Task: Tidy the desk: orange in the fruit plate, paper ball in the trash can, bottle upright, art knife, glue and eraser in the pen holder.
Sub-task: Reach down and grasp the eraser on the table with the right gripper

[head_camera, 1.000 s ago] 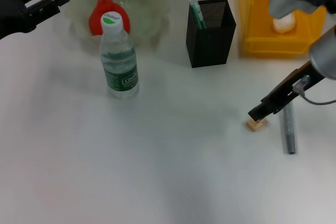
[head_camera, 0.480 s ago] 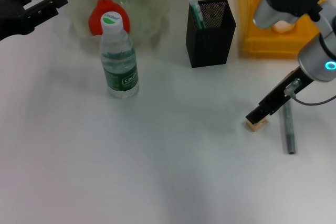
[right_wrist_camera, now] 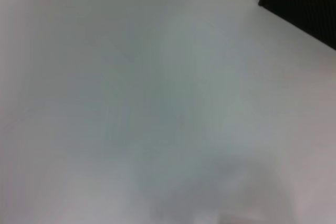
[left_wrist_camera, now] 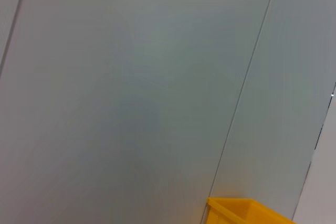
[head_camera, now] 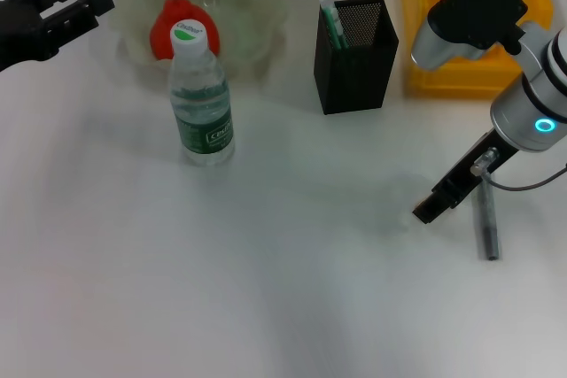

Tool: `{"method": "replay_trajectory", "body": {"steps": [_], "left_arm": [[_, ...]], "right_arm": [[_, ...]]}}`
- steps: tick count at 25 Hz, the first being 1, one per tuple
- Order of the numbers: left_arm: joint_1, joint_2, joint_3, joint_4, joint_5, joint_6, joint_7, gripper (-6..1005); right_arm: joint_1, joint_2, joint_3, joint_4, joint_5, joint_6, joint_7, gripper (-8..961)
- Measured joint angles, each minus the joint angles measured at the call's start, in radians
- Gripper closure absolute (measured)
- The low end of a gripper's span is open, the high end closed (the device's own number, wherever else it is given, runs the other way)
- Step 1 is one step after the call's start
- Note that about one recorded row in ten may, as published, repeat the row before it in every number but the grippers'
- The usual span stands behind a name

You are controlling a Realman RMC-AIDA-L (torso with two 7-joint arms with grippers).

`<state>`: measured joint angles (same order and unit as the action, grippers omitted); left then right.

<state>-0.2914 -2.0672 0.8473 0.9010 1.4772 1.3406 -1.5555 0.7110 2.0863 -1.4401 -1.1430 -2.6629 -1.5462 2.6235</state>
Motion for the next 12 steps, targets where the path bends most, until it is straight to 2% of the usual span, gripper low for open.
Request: {"method": "replay_trajectory", "body": {"steps": [12], "left_arm": [[0.001,-0.001,-0.002,-0.003,0.0,0.005,0.0,302]], "right_arm": [[0.012,0.0,-0.026,0.065,0.0,0.049,0.001,289]]}}
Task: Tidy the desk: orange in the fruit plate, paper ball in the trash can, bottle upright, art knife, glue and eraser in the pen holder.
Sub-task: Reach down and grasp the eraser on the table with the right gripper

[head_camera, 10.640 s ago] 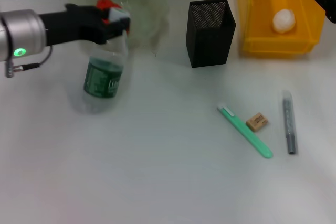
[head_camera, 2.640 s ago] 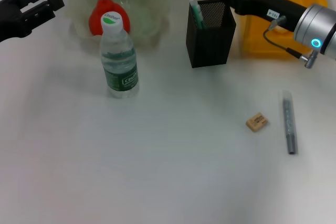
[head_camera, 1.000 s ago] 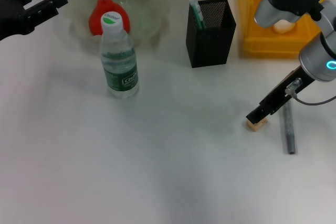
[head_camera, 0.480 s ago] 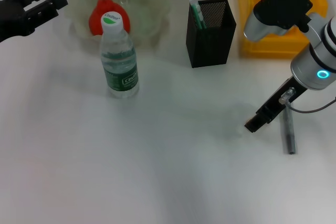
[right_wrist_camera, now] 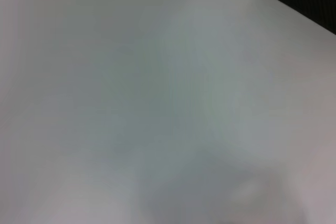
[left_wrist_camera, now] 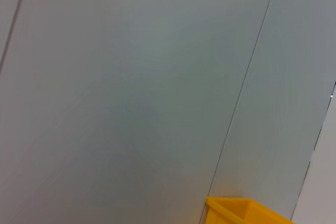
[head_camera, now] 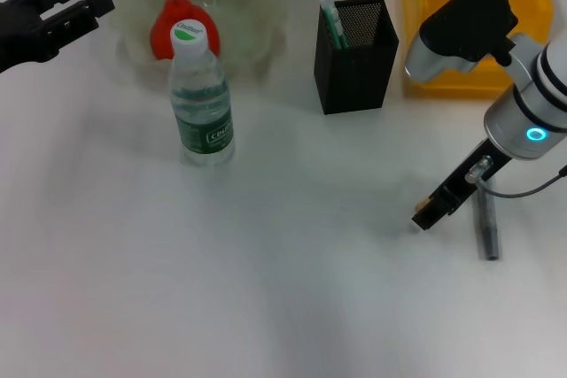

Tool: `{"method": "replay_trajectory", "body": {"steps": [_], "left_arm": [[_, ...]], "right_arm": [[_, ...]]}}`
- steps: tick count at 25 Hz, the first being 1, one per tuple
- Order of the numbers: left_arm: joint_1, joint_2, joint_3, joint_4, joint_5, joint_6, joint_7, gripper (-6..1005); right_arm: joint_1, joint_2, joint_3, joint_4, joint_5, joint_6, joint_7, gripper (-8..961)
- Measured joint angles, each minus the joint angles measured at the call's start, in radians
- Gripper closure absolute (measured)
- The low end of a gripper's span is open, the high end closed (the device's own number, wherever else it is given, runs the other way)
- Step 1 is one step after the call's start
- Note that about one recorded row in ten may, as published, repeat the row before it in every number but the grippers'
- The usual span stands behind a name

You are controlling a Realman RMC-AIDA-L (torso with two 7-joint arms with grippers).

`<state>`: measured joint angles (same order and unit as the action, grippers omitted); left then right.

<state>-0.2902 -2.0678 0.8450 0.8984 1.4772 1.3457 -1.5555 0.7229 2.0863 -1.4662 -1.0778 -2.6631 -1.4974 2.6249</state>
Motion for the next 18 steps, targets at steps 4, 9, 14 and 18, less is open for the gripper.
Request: {"method": "replay_trajectory", "body": {"steps": [4,9,14,18], "left_arm": [[0.0,0.0,-0.001,0.0,0.0,0.0,0.0,303],[0.001,0.0,-0.008,-0.001,0.0,0.0,0.008,303],[0.002,0.0,-0.008,-0.007,0.0,0.0,0.01,304],[0.002,0.0,-0.009,-0.009,0.0,0.001,0.011,304]], "right_arm": [[0.006,0.0,0.0,0.013,0.0,0.006,0.001,290],[0.015,0.0,0.0,0.023,0.0,0.007,0.001,343],[0.03,-0.002,0.002,0.056,0.0,0.012,0.001,476],[0.037,-0.002,0.003,0.071,0.0,0.014,0.001,541]]}}
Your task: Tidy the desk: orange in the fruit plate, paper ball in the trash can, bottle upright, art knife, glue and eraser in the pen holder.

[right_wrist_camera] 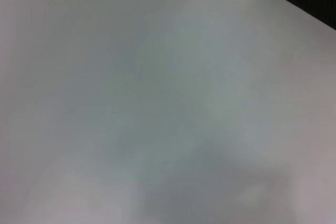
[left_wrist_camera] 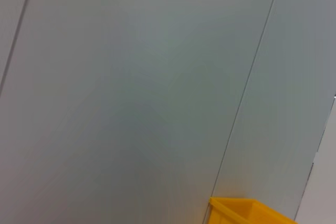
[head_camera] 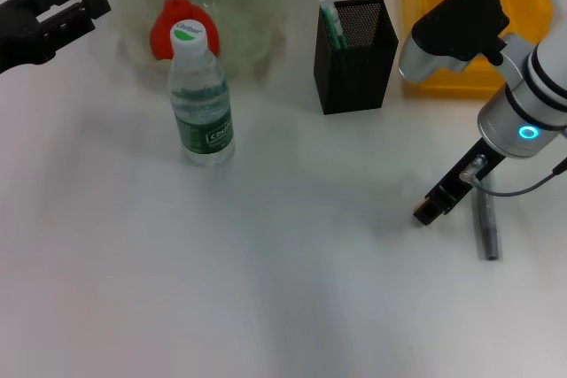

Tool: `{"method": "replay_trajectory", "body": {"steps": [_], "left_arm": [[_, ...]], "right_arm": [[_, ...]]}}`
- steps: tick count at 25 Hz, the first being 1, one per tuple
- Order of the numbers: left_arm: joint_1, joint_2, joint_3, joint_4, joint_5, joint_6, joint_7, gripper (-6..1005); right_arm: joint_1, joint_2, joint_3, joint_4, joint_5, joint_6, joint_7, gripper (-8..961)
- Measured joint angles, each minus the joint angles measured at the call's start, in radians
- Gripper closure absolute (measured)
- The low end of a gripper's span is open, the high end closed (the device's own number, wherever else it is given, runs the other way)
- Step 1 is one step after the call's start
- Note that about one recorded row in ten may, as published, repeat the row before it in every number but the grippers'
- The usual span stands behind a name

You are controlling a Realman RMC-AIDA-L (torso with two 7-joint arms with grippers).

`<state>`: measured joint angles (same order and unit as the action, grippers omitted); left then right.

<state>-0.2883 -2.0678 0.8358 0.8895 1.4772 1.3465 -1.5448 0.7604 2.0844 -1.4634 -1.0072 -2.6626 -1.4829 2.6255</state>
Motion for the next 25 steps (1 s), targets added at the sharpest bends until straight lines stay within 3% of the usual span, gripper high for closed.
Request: {"method": "replay_trajectory", "body": {"steps": [9,13,16,17,20,21,25], "left_arm": [[0.0,0.001,-0.012,0.0,-0.001,0.002,0.0,304],[0.0,0.002,-0.016,0.001,-0.001,0.004,0.0,302],[0.0,0.003,-0.025,0.003,-0.002,0.004,0.0,303],[0.0,0.003,-0.025,0.003,-0.002,0.004,0.0,303],[-0.003,0.003,-0.029,0.004,-0.003,0.005,0.0,304],[-0.009,0.003,-0.03,0.005,-0.004,0.005,0.0,304],[-0.017,0.003,-0.031,0.004,-0.006,0.005,0.0,302]], "right_arm": [[-0.007,-0.001,0.024,-0.015,0.005,-0.019,-0.01,528],[-0.034,-0.003,0.17,-0.104,0.013,-0.089,-0.067,517],[-0.065,-0.009,0.383,-0.203,0.11,-0.127,-0.14,508],[-0.065,-0.009,0.383,-0.203,0.11,-0.127,-0.14,506],[-0.07,-0.02,0.508,-0.22,0.216,-0.097,-0.185,497],[-0.064,-0.022,0.554,-0.215,0.264,-0.029,-0.2,494],[-0.046,-0.013,0.55,-0.192,0.275,0.107,-0.202,483]]}}
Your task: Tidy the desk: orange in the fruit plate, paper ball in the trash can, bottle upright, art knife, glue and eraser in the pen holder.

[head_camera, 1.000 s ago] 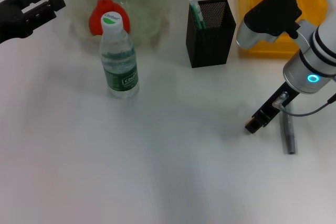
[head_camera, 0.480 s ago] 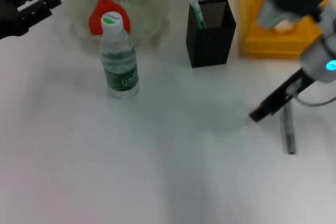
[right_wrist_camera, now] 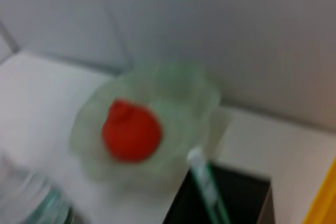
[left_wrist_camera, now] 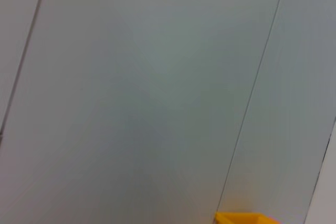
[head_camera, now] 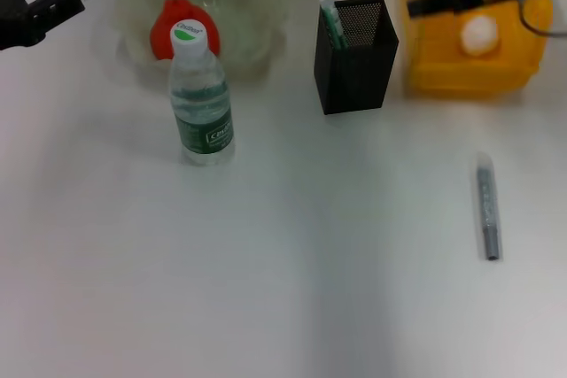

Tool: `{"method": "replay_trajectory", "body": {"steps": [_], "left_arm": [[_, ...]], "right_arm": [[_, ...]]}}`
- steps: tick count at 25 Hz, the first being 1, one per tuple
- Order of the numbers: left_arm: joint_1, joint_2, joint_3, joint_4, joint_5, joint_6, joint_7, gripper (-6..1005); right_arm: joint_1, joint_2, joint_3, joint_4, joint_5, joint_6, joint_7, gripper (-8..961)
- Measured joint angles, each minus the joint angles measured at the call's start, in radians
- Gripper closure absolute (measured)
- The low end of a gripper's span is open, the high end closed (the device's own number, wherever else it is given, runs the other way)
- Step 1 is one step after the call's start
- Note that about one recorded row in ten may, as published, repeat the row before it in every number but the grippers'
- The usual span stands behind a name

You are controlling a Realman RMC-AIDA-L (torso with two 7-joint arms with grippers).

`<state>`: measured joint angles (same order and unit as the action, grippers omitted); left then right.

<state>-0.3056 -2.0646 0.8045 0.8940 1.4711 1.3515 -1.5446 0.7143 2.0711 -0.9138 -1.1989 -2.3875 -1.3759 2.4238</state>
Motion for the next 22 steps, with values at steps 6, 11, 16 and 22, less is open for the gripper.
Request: {"method": "replay_trajectory", "body": {"steps": [6,11,16,22], "left_arm": [[-0.006,-0.002,0.0,-0.005,-0.004,0.0,0.0,303],[-0.006,-0.004,0.001,-0.021,-0.005,0.001,0.0,304],[-0.007,-0.005,0.0,-0.036,-0.005,0.002,0.017,302],[-0.005,-0.004,0.001,-0.045,-0.006,0.003,0.025,303]], "right_arm": [[0.112,0.002,-0.01,0.203,0.003,0.168,-0.073,467],[0.155,0.004,-0.019,0.296,0.002,0.224,-0.104,453],[0.153,0.006,-0.038,0.304,0.003,0.24,-0.105,439],[0.152,0.006,-0.041,0.315,0.005,0.235,-0.112,422]]}}
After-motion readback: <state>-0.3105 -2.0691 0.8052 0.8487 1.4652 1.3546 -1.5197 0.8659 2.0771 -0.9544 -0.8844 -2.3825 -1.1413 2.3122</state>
